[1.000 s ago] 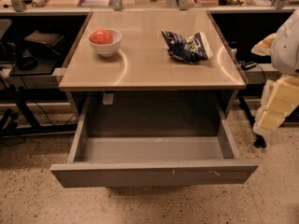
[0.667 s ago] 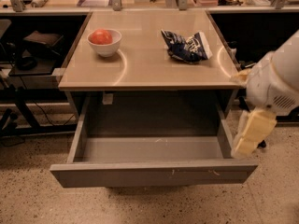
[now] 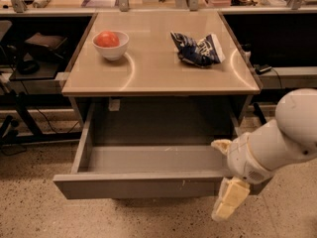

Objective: Close top drawer

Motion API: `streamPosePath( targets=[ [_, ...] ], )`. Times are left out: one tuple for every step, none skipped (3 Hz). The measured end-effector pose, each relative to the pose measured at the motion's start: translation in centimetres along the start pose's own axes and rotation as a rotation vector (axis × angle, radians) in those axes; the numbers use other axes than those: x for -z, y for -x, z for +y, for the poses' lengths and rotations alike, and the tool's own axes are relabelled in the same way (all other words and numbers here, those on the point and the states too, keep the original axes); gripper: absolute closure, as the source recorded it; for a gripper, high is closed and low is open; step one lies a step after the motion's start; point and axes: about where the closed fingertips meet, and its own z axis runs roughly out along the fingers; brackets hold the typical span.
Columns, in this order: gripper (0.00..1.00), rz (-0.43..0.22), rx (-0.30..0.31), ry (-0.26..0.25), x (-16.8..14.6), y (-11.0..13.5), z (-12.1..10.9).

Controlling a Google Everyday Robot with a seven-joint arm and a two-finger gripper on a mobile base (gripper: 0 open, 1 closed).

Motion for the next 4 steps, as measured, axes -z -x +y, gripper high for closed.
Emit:
streamPosePath(
  targets=[
    [0.00, 0.012, -0.037, 0.020, -0.9, -2.3, 3.2],
    [0.00, 0.052, -0.047, 0.017, 0.5, -3.2, 6.1],
    [0.00, 0.066, -0.006, 0.088, -0.3, -2.8, 8.5],
    [0.00, 0.033, 0.035, 0.216, -4.6, -2.0, 10.2]
  ],
)
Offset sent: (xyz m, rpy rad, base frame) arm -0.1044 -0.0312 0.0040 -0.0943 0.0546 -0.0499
